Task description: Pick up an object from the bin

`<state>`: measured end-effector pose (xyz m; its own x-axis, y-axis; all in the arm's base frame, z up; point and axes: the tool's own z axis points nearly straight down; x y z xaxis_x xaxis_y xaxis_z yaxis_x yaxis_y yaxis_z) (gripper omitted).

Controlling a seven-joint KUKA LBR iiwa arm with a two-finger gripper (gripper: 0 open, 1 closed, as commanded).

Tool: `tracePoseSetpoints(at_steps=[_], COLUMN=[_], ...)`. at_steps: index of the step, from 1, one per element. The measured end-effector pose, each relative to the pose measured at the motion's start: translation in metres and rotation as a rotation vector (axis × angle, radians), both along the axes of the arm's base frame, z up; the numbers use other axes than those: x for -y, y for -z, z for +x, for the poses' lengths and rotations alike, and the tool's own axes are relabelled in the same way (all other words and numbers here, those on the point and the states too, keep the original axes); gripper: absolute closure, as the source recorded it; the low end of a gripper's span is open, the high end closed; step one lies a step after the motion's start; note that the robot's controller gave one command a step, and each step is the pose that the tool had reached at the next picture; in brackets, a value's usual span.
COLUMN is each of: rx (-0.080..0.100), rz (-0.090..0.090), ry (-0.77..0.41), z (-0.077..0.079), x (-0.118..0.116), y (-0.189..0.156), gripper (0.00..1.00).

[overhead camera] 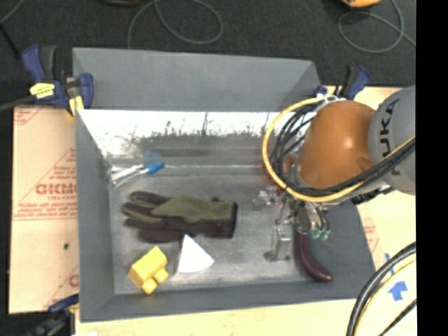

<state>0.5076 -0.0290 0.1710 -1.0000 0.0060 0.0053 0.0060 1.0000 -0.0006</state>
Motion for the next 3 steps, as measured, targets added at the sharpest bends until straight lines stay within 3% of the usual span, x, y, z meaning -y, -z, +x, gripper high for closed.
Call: tracePoseSetpoints(at_steps=[1, 2, 3], rx=[0.008, 0.013, 0.003], rz=[0.000, 0.001, 0.001], ry=[-0.001, -0.007, 0.088], z=[0.002, 0.053, 0.060], x=[0.000, -0.044, -0.059], y=[-0.005, 0.065, 0.087], gripper=[0.00, 0.00, 0.00])
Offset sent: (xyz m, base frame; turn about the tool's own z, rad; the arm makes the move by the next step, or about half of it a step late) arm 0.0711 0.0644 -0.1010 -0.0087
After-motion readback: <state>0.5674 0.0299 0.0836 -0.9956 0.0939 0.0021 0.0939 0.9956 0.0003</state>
